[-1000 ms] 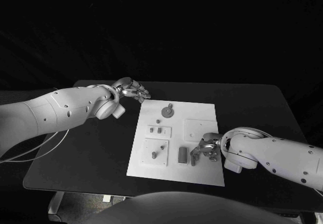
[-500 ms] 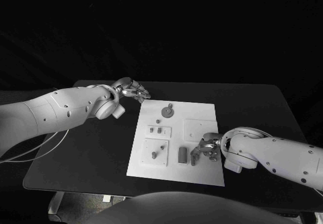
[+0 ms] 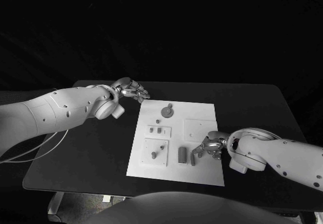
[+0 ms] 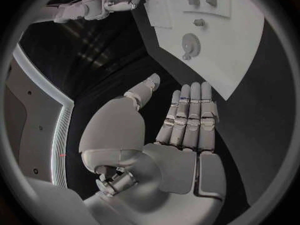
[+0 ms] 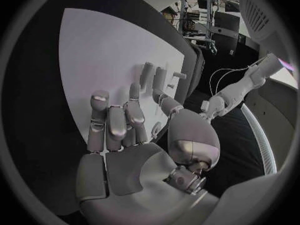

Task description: Assemble the parts on the task board

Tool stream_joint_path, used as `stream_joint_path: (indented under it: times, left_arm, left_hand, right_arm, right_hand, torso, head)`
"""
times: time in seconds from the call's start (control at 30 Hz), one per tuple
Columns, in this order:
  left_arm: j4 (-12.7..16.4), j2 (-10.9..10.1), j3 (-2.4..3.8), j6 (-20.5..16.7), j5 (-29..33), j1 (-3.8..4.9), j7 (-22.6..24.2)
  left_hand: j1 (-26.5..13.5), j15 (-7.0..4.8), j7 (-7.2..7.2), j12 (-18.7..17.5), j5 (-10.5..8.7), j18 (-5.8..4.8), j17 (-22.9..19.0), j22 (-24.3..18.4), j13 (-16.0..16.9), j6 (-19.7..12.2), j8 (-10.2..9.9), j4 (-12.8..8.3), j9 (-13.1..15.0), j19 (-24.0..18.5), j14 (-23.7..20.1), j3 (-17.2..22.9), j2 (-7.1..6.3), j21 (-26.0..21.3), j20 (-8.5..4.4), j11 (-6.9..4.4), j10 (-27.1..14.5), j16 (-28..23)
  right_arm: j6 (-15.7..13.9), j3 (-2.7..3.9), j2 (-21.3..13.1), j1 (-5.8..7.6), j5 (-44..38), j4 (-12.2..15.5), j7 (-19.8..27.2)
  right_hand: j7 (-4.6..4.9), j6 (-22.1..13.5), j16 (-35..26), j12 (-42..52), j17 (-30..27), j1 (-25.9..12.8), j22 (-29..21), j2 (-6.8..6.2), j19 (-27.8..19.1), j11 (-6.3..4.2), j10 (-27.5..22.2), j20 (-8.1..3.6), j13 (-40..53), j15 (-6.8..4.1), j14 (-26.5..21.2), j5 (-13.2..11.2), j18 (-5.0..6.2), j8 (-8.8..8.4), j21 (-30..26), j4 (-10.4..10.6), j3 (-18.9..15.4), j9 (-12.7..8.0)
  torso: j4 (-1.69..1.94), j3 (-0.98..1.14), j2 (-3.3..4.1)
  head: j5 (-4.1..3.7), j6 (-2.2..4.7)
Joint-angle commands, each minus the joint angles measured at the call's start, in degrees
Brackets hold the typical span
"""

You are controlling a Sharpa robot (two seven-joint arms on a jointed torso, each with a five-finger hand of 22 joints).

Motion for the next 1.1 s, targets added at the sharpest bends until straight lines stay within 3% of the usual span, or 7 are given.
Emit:
stream_joint_path:
  times: [0.03, 0.1, 0.13, 0.2, 0.37, 0.47, 1.1]
  left_arm:
    - [0.14, 0.01, 0.03, 0.41, -0.08, 0.06, 0.35]
    - [0.18, 0.00, 0.03, 0.40, -0.08, 0.06, 0.36]
    - [0.19, -0.01, 0.03, 0.41, -0.08, 0.06, 0.36]
    - [0.23, -0.06, 0.03, 0.39, -0.08, 0.06, 0.36]
    - [0.28, -0.18, 0.03, 0.31, -0.08, 0.06, 0.38]
    - [0.33, -0.18, 0.03, 0.27, -0.08, 0.06, 0.43]
    - [0.31, -0.12, 0.03, 0.33, -0.08, 0.06, 0.49]
  left_hand:
    - [-0.24, 0.36, 0.02, -0.23, -0.29, 0.85, 0.06, 0.07, -0.09, 0.40, 0.18, 0.37, -0.05, -0.30, -0.20, -0.06, 0.14, -0.27, 0.26, -0.11, 0.46, -0.31]
    - [-0.24, 0.36, 0.02, -0.23, -0.29, 0.85, 0.06, 0.08, -0.09, 0.40, 0.19, 0.38, -0.05, -0.30, -0.20, -0.06, 0.15, -0.27, 0.26, -0.11, 0.46, -0.31]
    - [-0.24, 0.36, 0.02, -0.23, -0.29, 0.85, 0.06, 0.08, -0.09, 0.40, 0.19, 0.38, -0.06, -0.30, -0.20, -0.06, 0.15, -0.27, 0.26, -0.11, 0.46, -0.31]
    - [-0.24, 0.36, 0.02, -0.23, -0.29, 0.85, 0.07, 0.08, -0.09, 0.40, 0.19, 0.38, -0.06, -0.30, -0.20, -0.06, 0.15, -0.27, 0.26, -0.11, 0.46, -0.32]
    - [-0.23, 0.36, 0.02, -0.24, -0.29, 0.85, 0.08, 0.09, -0.09, 0.40, 0.19, 0.38, -0.06, -0.30, -0.20, -0.06, 0.15, -0.27, 0.26, -0.11, 0.47, -0.32]
    - [-0.23, 0.36, 0.02, -0.24, -0.29, 0.85, 0.08, 0.09, -0.10, 0.40, 0.19, 0.37, -0.07, -0.30, -0.20, -0.06, 0.14, -0.28, 0.26, -0.11, 0.47, -0.33]
    - [-0.20, 0.36, 0.01, -0.24, -0.29, 0.86, 0.13, 0.13, -0.10, 0.40, 0.21, 0.38, -0.10, -0.29, -0.18, -0.07, 0.13, -0.29, 0.26, -0.11, 0.48, -0.36]
  right_arm:
    - [-0.88, 0.12, -0.63, 0.04, -2.10, 0.82, 4.40]
    - [-0.16, 0.14, -1.12, 0.05, -3.93, 1.42, 5.09]
    - [0.14, 0.14, -1.30, 0.05, -4.74, 1.70, 5.24]
    - [1.43, 0.13, -1.67, 0.05, -7.25, 2.25, 5.94]
    - [3.13, 0.11, -2.19, 0.03, -12.42, 3.18, 6.10]
    - [4.25, 0.08, -2.42, -0.01, -13.53, 3.79, 5.92]
    - [6.27, -0.24, -1.39, -0.98, -16.58, 4.73, 3.86]
  right_hand:
    - [-0.08, 0.26, -0.33, -0.32, 0.01, 0.57, -0.07, -1.17, 0.45, 0.03, 0.25, -0.17, -0.07, -0.42, 0.04, -0.26, 1.87, -0.03, -0.30, 0.33, 0.40, -0.05]
    - [-0.11, 0.24, -0.33, -0.35, 0.09, 1.52, -0.07, -1.67, 0.54, 0.06, 0.24, -0.26, -0.13, -0.52, 0.12, -1.17, 1.87, 0.02, -0.28, -0.02, 0.66, 0.00]
    - [-0.08, 0.22, -0.34, -0.36, 0.08, 2.41, -0.07, -2.02, 0.59, 0.04, 0.26, -0.33, -0.14, -0.60, 0.12, -3.56, 1.87, 0.06, -0.27, -0.55, 0.72, 0.06]
    - [-0.06, 0.19, -0.39, -0.41, 0.03, 3.80, -0.10, -2.34, 0.65, 0.04, 0.26, -0.38, -0.21, -0.69, 0.12, -4.96, 1.87, 0.10, -0.30, -1.10, 1.00, 0.11]
    - [-0.01, 0.19, -0.48, -0.45, -0.20, 8.70, -0.04, -2.17, 0.71, 0.09, 0.41, -0.31, -0.31, -0.69, 0.06, -4.14, 1.87, 0.24, -0.23, -3.84, 1.45, 0.25]
    - [0.02, 0.18, -0.54, -0.52, -0.37, 9.50, -0.03, -2.16, 0.64, 0.13, 0.42, -0.13, -0.40, -0.60, -0.04, -3.83, 1.87, 0.26, -0.26, -4.41, 1.09, 0.27]
    - [-0.04, 0.40, -0.54, -0.40, -0.07, 8.96, -0.10, -2.92, 0.68, 0.08, 0.76, 0.28, -0.20, -0.27, 0.21, -4.62, 1.87, 0.35, -0.35, -2.69, 0.53, 0.26]
  torso:
    - [-0.05, -0.02, -0.01]
    - [-0.03, -0.01, 0.00]
    - [-0.02, 0.01, 0.01]
    - [-0.02, 0.02, 0.00]
    - [-0.05, 0.02, 0.03]
    - [-0.07, 0.03, 0.01]
    - [0.02, 0.00, 0.02]
  head:
    - [0.03, 0.00]
    - [0.01, 0.00]
    - [0.00, 0.00]
    - [0.00, 0.00]
    - [-0.02, 0.00]
    - [-0.08, 0.00]
    - [-0.23, 0.00]
